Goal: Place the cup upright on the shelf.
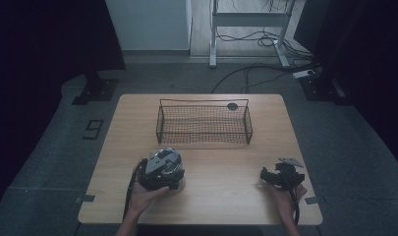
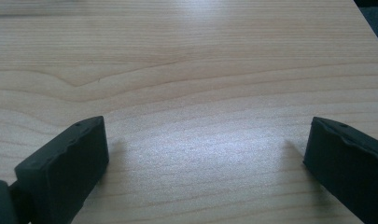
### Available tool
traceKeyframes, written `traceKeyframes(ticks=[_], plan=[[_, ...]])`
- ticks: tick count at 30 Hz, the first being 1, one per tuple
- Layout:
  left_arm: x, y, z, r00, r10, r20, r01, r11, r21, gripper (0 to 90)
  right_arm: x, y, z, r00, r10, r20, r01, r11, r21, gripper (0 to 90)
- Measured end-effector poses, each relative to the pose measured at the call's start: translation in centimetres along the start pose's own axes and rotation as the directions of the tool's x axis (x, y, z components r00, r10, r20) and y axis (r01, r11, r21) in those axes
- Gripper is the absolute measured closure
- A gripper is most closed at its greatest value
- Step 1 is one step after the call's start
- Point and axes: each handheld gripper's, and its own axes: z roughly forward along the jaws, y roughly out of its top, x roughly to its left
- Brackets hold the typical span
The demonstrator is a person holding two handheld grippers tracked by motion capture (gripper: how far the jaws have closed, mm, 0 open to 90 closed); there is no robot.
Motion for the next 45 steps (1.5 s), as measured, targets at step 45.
traceKeyframes(ticks=[45], plan=[[2.1, 7.6, -2.5, 0.9984, -0.057, -0.007, 0.056, 0.9937, -0.097, 3.9, 0.0, 0.1, 0.1, 1.0, -0.006, 0.002, 0.006, 1.0, -0.003, 0.0]])
